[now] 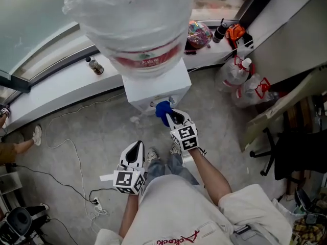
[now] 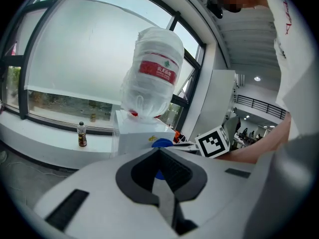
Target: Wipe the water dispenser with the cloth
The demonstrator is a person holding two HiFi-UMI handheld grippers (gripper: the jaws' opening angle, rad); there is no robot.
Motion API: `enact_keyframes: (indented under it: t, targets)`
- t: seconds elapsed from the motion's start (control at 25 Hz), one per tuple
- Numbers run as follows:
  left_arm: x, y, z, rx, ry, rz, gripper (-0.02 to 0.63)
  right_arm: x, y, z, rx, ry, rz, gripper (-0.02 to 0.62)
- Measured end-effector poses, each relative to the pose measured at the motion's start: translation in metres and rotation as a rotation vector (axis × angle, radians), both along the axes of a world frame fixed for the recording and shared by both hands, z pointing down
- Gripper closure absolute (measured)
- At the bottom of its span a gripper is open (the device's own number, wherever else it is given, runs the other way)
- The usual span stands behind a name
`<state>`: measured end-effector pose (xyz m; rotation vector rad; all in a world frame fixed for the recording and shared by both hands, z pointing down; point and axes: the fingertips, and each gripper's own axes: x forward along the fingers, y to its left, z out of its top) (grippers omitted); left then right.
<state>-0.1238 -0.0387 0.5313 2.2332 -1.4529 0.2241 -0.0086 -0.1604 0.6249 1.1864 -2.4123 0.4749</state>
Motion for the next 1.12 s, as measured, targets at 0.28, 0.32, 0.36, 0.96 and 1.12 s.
enact_keyframes:
  t: [0.28, 0.32, 0.36, 0.96, 1.12]
  targets:
    - [-0.054, 0.022, 0.002, -0.004, -0.016, -0.095, 0.594, -0.096, 0.02, 0.017, -0.031, -0.003, -0.171, 0.542]
    - [-0.06, 0.026, 0.002, -0.005, -0.02, -0.105, 0.594, -0.106, 0.022, 0.02, -0.035, -0.003, -0.189, 0.543]
    - [-0.066, 0.029, 0.002, -0.007, -0.022, -0.118, 0.594, -0.116, 0.024, 0.023, -0.039, -0.002, -0.204, 0.542]
    - [-0.098, 0.048, 0.005, -0.033, -0.038, -0.191, 0.594, -0.135, -0.007, 0.036, -0.045, 0.014, -0.191, 0.543]
    - [-0.088, 0.04, 0.005, -0.028, -0.037, -0.161, 0.594, -0.113, -0.016, 0.035, -0.039, 0.022, -0.149, 0.543]
